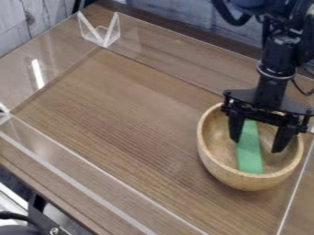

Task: Move green stick from inside the wooden bowl to the table next to it

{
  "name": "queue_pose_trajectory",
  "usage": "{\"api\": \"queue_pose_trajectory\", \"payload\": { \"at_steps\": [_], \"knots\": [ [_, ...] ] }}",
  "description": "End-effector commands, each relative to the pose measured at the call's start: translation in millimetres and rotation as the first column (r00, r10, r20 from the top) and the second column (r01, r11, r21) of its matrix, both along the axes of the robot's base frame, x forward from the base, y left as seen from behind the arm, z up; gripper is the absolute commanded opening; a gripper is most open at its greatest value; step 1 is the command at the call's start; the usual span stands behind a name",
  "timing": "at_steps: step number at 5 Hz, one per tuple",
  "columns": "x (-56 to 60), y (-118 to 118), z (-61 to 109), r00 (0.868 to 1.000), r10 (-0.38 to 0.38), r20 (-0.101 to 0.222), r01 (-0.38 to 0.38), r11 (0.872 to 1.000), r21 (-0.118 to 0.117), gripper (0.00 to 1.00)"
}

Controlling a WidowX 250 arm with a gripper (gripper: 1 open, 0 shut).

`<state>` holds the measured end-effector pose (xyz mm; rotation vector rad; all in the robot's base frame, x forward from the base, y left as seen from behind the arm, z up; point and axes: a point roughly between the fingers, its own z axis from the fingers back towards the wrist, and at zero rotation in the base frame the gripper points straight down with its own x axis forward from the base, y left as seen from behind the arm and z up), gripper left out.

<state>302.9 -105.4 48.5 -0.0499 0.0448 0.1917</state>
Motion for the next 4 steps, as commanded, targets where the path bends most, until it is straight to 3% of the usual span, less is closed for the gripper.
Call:
{"api": "queue_pose_trajectory", "payload": {
  "at_steps": [1, 3, 4],
  "knots": [
    [4.5, 1.4, 10.2, 0.998, 0.016, 0.056, -0.015, 1.000, -0.022, 1.00],
    [-2.7, -9.4, 20.4, 0.992, 0.097, 0.074, -0.096, 0.995, -0.029, 1.00],
    [2.5, -9.1, 20.7, 0.996, 0.042, 0.081, -0.040, 0.999, -0.034, 1.00]
  ]
}}
